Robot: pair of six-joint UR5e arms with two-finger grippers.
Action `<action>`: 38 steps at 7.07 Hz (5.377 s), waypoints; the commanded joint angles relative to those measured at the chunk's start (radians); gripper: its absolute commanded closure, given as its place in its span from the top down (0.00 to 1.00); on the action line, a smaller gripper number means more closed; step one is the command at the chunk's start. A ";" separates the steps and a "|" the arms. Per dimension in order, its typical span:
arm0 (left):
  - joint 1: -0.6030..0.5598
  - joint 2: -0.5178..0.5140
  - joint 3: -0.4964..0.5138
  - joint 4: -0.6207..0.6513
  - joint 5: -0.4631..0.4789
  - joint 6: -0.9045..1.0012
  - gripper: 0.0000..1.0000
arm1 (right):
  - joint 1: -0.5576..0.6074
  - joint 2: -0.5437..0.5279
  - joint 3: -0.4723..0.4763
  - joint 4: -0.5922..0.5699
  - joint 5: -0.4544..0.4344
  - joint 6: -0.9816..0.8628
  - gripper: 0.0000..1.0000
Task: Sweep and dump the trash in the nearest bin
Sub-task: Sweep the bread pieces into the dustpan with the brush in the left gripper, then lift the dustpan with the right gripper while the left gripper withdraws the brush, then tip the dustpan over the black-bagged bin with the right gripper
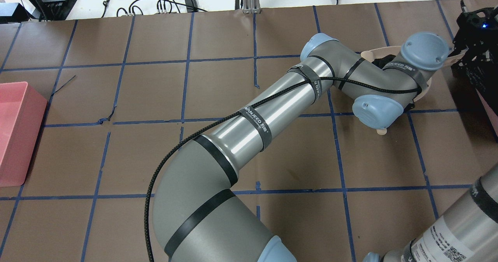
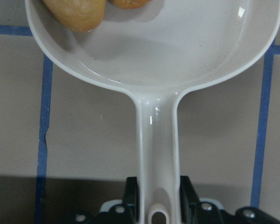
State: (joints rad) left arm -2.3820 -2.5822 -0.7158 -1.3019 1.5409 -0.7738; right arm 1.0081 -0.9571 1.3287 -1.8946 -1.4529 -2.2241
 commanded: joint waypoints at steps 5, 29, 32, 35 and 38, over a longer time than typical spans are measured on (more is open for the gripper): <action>-0.062 0.016 0.110 -0.043 0.109 0.072 0.01 | 0.014 0.003 0.006 0.005 0.049 0.007 0.01; 0.196 1.016 -1.472 0.263 -0.199 0.076 0.00 | -0.482 -0.009 -0.263 -0.185 -0.075 -0.302 0.02; 0.185 0.990 -1.479 0.282 -0.193 0.085 0.00 | -0.415 -0.015 -0.244 -0.309 -0.196 -0.498 0.02; 0.175 0.990 -1.484 0.280 -0.174 0.108 0.00 | -0.387 -0.119 -0.235 -0.202 -0.195 -0.503 0.02; 0.175 1.005 -1.501 0.279 -0.150 0.130 0.00 | -0.375 -0.291 -0.170 0.200 -0.057 -0.315 0.03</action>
State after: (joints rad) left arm -2.2072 -1.5821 -2.2048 -1.0226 1.3819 -0.6495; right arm 0.6303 -1.1961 1.1157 -1.8310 -1.5695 -2.6261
